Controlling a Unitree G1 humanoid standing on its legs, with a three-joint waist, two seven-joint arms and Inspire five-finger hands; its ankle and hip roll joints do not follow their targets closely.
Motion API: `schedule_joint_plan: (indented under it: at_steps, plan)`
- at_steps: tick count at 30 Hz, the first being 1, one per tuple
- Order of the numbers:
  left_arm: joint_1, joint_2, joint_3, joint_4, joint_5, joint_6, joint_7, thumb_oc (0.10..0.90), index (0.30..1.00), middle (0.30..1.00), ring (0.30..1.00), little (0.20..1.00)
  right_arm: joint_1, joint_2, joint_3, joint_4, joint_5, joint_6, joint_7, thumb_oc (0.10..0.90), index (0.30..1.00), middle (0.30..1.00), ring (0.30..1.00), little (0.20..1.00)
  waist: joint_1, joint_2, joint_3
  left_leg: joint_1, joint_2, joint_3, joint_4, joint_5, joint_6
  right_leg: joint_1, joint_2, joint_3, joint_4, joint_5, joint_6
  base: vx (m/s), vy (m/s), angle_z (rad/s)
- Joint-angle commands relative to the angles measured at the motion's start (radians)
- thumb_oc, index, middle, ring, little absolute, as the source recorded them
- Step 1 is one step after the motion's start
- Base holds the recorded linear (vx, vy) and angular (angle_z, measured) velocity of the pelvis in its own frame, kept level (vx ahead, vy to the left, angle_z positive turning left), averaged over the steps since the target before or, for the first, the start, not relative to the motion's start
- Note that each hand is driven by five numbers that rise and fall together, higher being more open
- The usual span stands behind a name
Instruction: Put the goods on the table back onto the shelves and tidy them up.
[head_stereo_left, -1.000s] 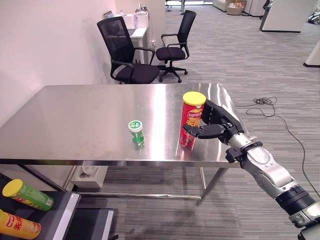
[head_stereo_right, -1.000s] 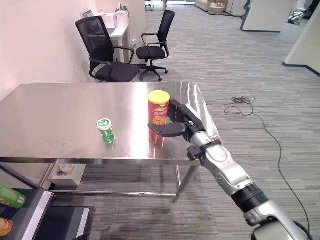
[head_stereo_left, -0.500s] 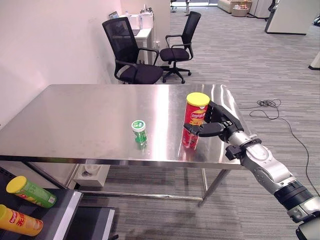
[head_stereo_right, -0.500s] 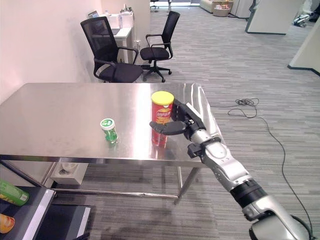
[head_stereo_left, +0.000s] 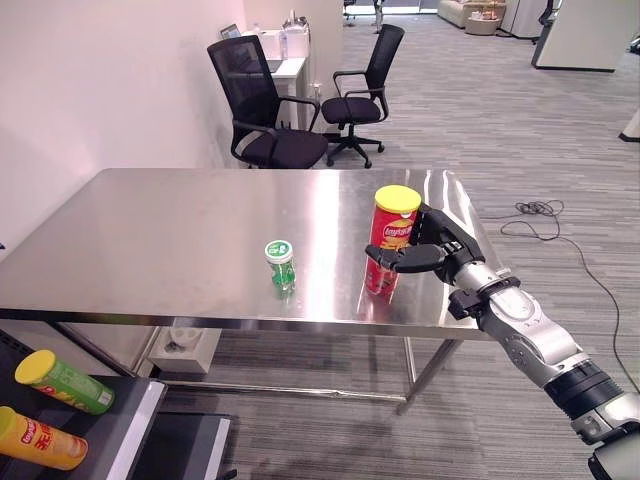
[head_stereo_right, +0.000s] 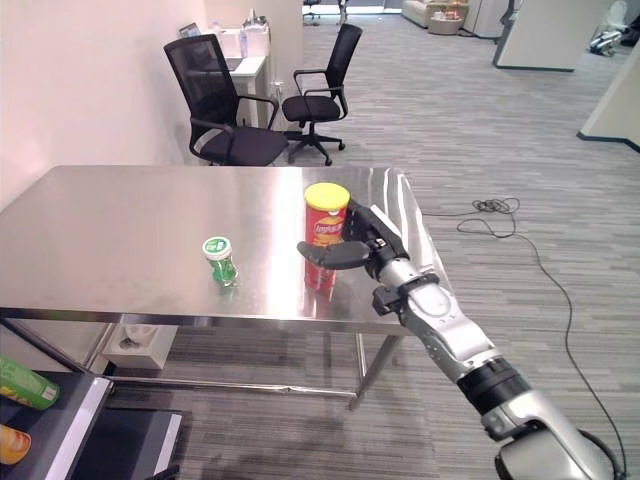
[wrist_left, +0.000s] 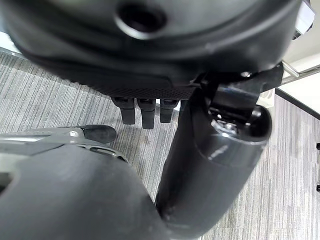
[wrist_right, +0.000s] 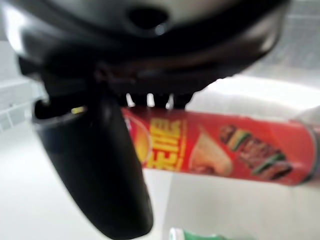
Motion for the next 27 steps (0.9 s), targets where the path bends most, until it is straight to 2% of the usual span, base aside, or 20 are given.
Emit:
schedule_joint_plan:
  at_steps: [1,5,6,7,8,9,27]
  plan:
    - [0.1,-0.077,-0.079,0.111,0.014,0.021,-0.023,0.8,0.9,0.9,0.9,0.9,-0.286,0.055,-0.013,0.043,0.044,-0.083,-0.021,0.8,0.9,0.9,0.9,0.9,0.042,-0.033,-0.029,-0.012,-0.071,-0.06,0.001,-0.07,0.021,-0.046,0.079,0.03,0.004,0.139,-0.1,0.0,0.0,0.0]
    - [0.1,-0.077,-0.08,0.111,0.012,0.021,-0.023,0.8,0.9,0.9,0.9,0.9,-0.296,0.059,-0.007,0.045,0.048,-0.083,-0.023,0.8,0.9,0.9,0.9,0.9,0.043,-0.033,-0.03,-0.012,-0.071,-0.061,0.001,-0.07,0.021,-0.044,0.078,0.027,0.004,0.139,-0.1,0.0,0.0,0.0]
    - [0.1,-0.076,-0.08,0.111,0.011,0.02,-0.023,0.8,0.9,0.9,0.9,0.9,-0.301,0.06,-0.005,0.046,0.049,-0.084,-0.024,0.74,0.811,0.811,0.811,0.811,0.044,-0.033,-0.03,-0.012,-0.072,-0.061,0.001,-0.07,0.021,-0.044,0.078,0.027,0.004,0.139,-0.1,0.0,0.0,0.0]
    - [0.099,-0.076,-0.081,0.112,0.009,0.021,-0.023,0.8,0.9,0.9,0.9,0.9,-0.307,0.065,0.001,0.05,0.051,-0.085,-0.026,0.568,0.552,0.552,0.552,0.552,0.045,-0.033,-0.03,-0.012,-0.072,-0.062,0.001,-0.071,0.021,-0.043,0.078,0.027,0.004,0.139,-0.1,0.0,0.0,0.0]
    - [0.098,-0.076,-0.081,0.112,0.009,0.021,-0.023,0.8,0.9,0.9,0.9,0.9,-0.307,0.067,0.0,0.05,0.051,-0.084,-0.026,0.463,0.394,0.394,0.394,0.394,0.045,-0.033,-0.03,-0.012,-0.072,-0.062,0.001,-0.071,0.021,-0.044,0.078,0.027,0.004,0.139,-0.1,0.0,0.0,0.0]
    - [0.099,-0.077,-0.08,0.112,0.009,0.022,-0.023,0.8,0.9,0.9,0.9,0.9,-0.31,0.07,-0.001,0.053,0.048,-0.084,-0.029,0.4,0.3,0.3,0.3,0.3,0.046,-0.033,-0.03,-0.012,-0.072,-0.062,0.001,-0.071,0.022,-0.043,0.078,0.027,0.004,0.139,-0.1,0.0,0.0,0.0]
    - [0.105,-0.075,-0.072,0.106,0.0,0.02,-0.023,0.8,0.9,0.9,0.9,0.9,-0.261,0.06,-0.029,0.06,0.01,-0.078,-0.024,0.4,0.3,0.3,0.3,0.3,0.045,-0.034,-0.026,-0.011,-0.074,-0.063,0.001,-0.072,0.023,-0.041,0.074,0.022,0.005,0.142,-0.098,0.0,0.0,0.0]
